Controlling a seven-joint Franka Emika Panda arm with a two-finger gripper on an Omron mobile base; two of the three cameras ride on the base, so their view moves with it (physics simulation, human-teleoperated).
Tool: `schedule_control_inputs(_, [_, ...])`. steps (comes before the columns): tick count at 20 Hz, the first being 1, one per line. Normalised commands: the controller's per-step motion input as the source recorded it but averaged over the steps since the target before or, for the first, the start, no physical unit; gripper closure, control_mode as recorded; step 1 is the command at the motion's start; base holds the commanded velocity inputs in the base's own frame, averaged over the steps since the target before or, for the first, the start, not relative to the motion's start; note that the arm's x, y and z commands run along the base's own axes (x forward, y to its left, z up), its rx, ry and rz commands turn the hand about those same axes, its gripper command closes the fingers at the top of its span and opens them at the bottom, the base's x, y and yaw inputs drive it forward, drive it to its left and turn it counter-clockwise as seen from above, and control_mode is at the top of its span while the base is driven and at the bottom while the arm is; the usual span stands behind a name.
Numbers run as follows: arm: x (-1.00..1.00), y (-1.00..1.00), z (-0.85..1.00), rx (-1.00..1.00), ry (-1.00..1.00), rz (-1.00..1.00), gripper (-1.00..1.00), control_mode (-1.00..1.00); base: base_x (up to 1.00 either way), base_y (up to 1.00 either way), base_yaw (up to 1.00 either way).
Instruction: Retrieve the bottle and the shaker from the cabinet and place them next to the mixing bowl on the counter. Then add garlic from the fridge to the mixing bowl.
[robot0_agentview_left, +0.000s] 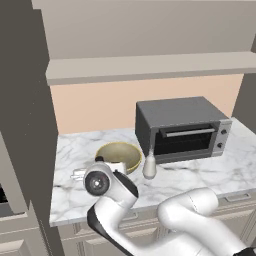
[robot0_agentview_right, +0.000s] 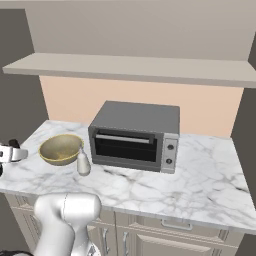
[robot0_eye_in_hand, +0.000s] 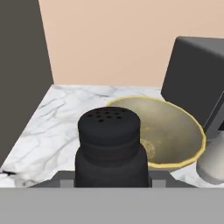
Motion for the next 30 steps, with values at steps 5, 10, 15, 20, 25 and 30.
schedule_control_inputs(5, [0.14,0.03,-0.34,0.11,0.00,0.02,1.00,-1.00,0.00,0.00,0.00])
schedule_control_inputs(10, [0.00,0.11,-0.44,0.13,0.00,0.04,1.00,-1.00,0.00,0.00,0.00])
schedule_control_inputs(15, [0.00,0.06,-0.53,0.04,0.00,0.04,1.00,-1.00,0.00,0.00,0.00])
schedule_control_inputs(20, [0.02,0.00,-0.32,0.00,0.00,0.01,1.00,-1.00,0.00,0.00,0.00])
schedule_control_inputs(25, [0.25,0.00,0.00,0.00,-0.01,-0.09,1.00,-1.00,0.00,0.00,0.00])
schedule_control_inputs(30, [0.25,0.03,-0.03,0.00,0.00,-0.16,1.00,-1.00,0.00,0.00,0.00])
